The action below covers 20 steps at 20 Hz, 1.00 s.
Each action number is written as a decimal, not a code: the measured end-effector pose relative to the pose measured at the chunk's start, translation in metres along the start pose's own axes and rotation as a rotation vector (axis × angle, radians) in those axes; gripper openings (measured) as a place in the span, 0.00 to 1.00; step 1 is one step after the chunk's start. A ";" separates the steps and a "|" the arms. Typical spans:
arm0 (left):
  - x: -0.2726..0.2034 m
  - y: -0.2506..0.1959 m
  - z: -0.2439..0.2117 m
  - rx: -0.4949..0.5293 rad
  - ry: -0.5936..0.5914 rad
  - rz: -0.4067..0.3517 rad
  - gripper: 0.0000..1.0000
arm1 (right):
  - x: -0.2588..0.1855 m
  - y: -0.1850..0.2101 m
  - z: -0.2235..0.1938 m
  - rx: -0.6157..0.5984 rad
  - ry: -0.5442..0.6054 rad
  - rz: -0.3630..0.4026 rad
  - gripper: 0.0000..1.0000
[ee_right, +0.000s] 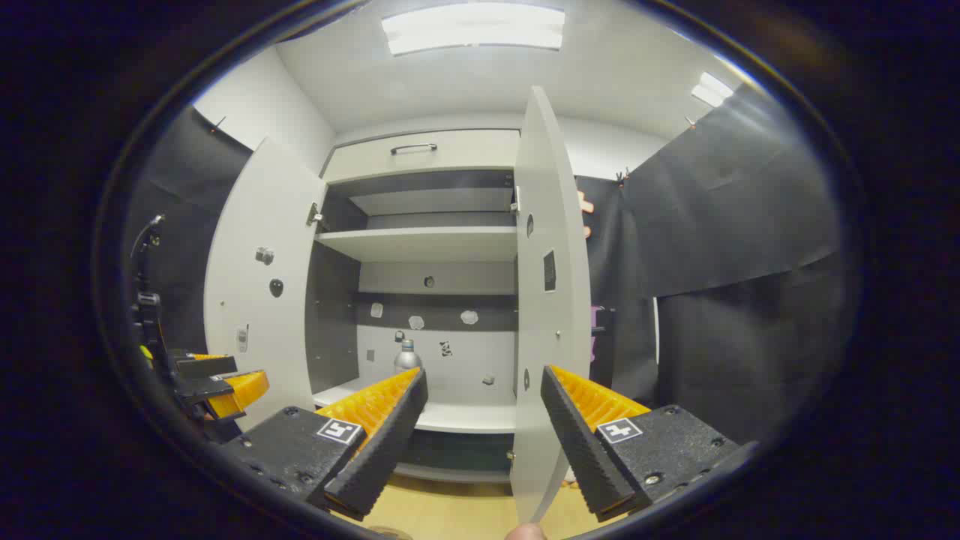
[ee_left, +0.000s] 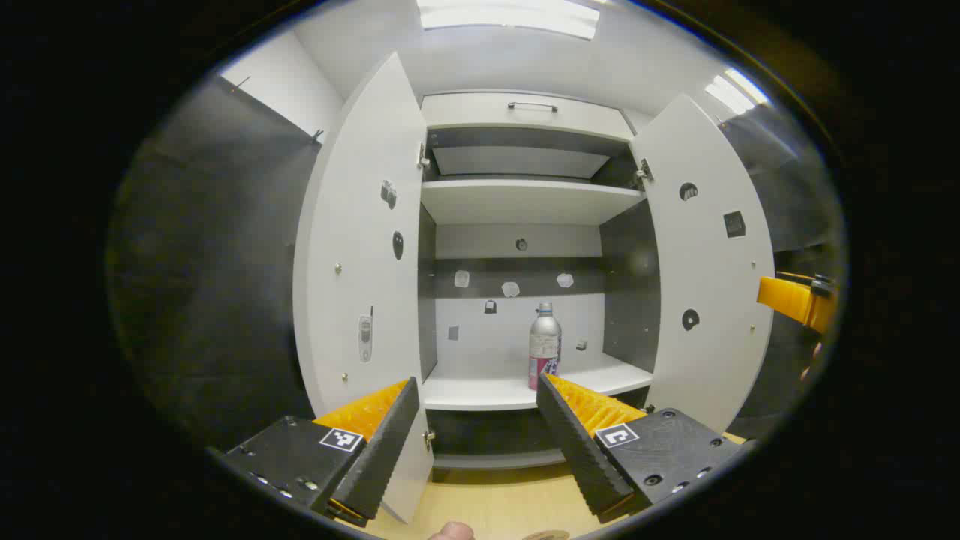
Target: Grasp the bottle in the cabinet with the left hand and place it on the coaster, then close the right door with the right hand and the left door with the left hand.
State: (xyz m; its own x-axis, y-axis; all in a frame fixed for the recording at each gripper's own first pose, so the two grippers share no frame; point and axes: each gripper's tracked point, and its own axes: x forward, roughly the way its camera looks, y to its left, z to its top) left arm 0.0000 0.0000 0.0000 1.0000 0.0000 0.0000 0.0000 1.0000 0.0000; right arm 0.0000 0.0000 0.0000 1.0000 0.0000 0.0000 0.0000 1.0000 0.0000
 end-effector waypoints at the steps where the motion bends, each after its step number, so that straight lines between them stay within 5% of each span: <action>1: -0.001 -0.006 -0.002 -0.011 0.002 -0.012 0.98 | 0.000 0.002 -0.002 0.005 0.006 0.012 1.00; 11: 0.006 -0.018 0.009 0.016 -0.028 0.041 0.96 | -0.002 -0.015 -0.003 0.003 0.047 0.101 0.99; 20: 0.054 -0.054 0.009 0.023 -0.007 -0.021 0.96 | -0.014 -0.039 0.001 0.008 0.014 0.041 1.00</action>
State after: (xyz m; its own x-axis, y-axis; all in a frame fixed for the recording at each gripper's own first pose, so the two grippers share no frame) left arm 0.0544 -0.0537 0.0094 0.9997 -0.0215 0.0066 0.0213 0.9995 0.0227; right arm -0.0145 -0.0390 0.0012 0.9990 0.0412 -0.0141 -0.0411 0.9991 0.0088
